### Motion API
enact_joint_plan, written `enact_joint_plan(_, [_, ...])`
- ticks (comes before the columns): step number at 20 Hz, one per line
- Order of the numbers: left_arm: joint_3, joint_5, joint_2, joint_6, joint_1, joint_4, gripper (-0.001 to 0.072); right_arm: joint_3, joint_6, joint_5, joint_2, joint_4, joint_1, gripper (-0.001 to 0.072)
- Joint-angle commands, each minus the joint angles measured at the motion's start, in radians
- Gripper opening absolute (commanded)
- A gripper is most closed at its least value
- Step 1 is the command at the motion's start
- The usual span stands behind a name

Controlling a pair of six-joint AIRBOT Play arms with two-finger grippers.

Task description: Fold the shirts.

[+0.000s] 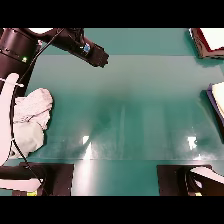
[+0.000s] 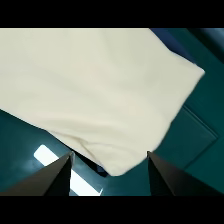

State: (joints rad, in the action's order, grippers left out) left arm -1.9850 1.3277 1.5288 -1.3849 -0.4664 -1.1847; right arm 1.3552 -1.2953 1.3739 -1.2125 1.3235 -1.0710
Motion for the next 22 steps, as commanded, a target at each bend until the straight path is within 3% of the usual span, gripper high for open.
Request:
enact_joint_plan(1, [0.000,-0.001,0.000,0.005,0.000,-0.001,0.0025,-0.020,-0.043,-0.016,0.031,0.016,-0.031,0.0531])
enact_joint_plan(6, [0.000,-0.029,0.000,0.005,0.000,0.000,0.0025,-0.020,-0.043,-0.013,0.036,-0.315,0.161,0.0528])
enact_joint_plan(8, [0.000,-0.002,0.000,0.001,0.000,0.001,0.0025,-0.020,-0.043,-0.010,0.036,-0.358,0.300,0.0507])
enact_joint_plan(11, [0.000,-0.012,0.000,0.001,0.000,0.001,0.0025,-0.020,-0.042,-0.017,0.036,-0.354,0.521,0.0267])
enact_joint_plan(13, [0.000,-0.011,0.000,0.001,0.000,0.001,0.0025,-0.020,-0.039,-0.025,0.036,-0.354,0.643,0.0017])
enact_joint_plan(17, [0.000,-0.011,0.000,0.001,0.000,0.001,0.0024,-0.020,-0.038,-0.048,0.036,-0.352,0.809,0.0019])
enact_joint_plan(22, [0.000,-0.011,0.000,0.001,0.000,0.001,0.0025,-0.020,-0.039,-0.046,0.036,-0.353,0.861,0.0019])
